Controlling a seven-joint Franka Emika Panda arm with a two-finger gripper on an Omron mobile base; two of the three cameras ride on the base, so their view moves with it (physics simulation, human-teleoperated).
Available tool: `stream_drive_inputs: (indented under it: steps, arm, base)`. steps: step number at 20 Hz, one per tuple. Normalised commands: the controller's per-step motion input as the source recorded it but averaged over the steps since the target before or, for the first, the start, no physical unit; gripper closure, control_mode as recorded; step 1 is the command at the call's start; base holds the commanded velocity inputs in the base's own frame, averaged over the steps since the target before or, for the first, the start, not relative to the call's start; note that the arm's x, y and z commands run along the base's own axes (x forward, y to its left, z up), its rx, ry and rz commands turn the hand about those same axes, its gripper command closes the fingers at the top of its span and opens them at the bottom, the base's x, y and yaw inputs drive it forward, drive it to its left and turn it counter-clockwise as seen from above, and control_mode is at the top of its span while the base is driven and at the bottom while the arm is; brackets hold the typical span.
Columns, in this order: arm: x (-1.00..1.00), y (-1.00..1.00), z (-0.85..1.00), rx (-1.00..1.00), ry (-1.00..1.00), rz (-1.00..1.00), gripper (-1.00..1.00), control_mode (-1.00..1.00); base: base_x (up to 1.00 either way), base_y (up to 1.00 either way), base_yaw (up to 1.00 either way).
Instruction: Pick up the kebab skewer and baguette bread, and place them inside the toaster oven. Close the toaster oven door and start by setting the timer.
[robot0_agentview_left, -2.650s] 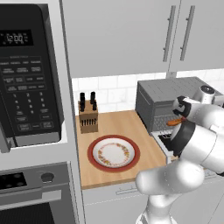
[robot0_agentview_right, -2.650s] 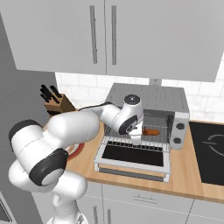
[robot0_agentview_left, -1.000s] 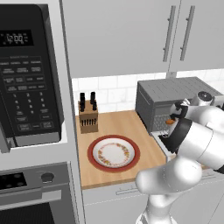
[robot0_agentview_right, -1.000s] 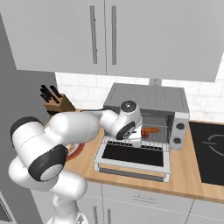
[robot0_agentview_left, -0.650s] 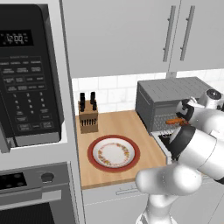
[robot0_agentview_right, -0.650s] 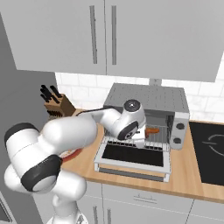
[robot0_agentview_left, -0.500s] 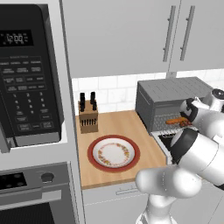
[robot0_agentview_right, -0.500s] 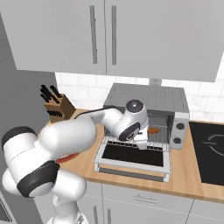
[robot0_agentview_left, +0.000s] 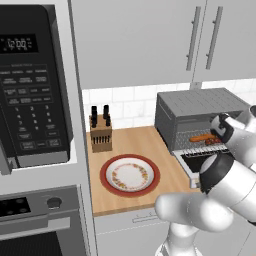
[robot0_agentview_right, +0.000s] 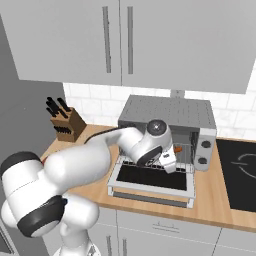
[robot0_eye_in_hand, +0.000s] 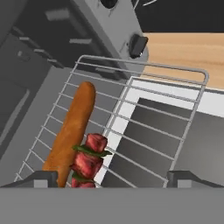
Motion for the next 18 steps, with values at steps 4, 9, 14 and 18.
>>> stream_drive_inputs:
  steps: [4, 9, 14, 18]
  arm:
    - [0.0, -0.01, -0.12, -0.24, -0.04, 0.33, -1.0, -1.0]
    - [0.0, 0.0, -0.11, -0.28, -0.04, 0.21, -1.0, -1.0]
    - [0.0, 0.0, -0.01, -0.19, 0.0, 0.13, -1.0, -1.0]
    - [0.0, 0.0, -0.03, -0.2, 0.0, 0.1, -1.0, -1.0]
  base:
    - [0.0, 0.0, 0.0]
    - [0.0, 0.0, 0.0]
    - [0.0, 0.0, 0.0]
    - [0.0, 0.0, 0.0]
